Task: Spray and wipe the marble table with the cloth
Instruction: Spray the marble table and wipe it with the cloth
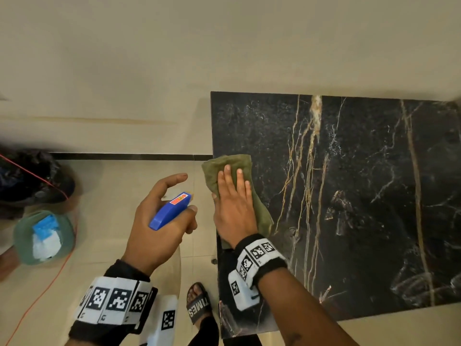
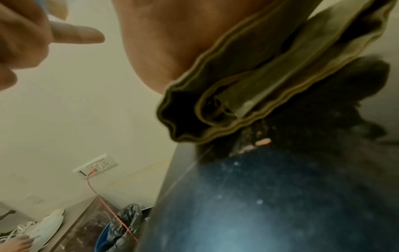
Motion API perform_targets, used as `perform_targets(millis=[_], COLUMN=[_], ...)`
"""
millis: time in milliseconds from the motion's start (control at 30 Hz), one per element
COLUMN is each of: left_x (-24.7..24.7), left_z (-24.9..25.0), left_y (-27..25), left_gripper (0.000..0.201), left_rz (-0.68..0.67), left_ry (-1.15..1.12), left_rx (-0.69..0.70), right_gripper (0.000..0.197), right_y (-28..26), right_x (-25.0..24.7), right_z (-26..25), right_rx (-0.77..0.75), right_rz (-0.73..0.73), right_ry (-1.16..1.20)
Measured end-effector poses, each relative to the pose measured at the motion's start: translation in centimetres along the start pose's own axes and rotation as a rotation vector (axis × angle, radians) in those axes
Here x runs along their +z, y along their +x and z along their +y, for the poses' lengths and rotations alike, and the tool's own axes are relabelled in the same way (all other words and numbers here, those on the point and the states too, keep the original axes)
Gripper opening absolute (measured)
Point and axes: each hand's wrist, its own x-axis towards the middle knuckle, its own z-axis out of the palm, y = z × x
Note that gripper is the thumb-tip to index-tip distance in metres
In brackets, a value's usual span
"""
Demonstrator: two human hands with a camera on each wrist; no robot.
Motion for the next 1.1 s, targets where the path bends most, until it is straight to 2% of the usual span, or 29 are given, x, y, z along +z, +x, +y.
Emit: perform_targets(millis=[100,167,267,367,500,633,833,1100], left_x=[-0.9,-1.7,-2.9,-3.3,-2.3,-1.2,-1.7,-1.1], left_z=[-0.4,-0.8,-1.2,-1.6,-2.0,-2.3,-1.5,-1.2], left_y=[-0.4,-0.6,-0.9,-1.2,-1.1,-1.4,-1.5,-0.5], left_gripper=[0.055,0.055,0.054,0.053,0.053,0.054,0.055,0.055], left_rz=[0.004,0.017,0.039,0.056,0.057,0.034,0.038,-0.002], left_ry=[0.015,0.012,0.001,0.008,-0.018,-0.008,0.003,0.034], left_rx=[-0.004,-0.012,-0.014,-0.023,-0.036,-0.038,-0.022,-0.015], right_gripper=[0.060,0.058,0.057,0.057,0.057,0.058,0.058,0.060], right_y=[0.4,0.9,1.4,1.3,1.2,0.3,-0.2,-0.2], right_x=[-1.2,-2.1,-3.7,-4.3,-3.5,-1.1,-0.5,0.2], right_z=[2.3,4.8,9.4,11.9,8.2,2.7,3.5,3.2], right_rx=[-0.052,0.051,0.293,0.375,0.307,0.095,-0.006,0.002], right_rz=[-0.012,0.023,0.089,0.103,0.084,0.035,0.038,0.075], right_ry=[0.048,0.064,0.110,0.129,0.131,0.078,0.088,0.057])
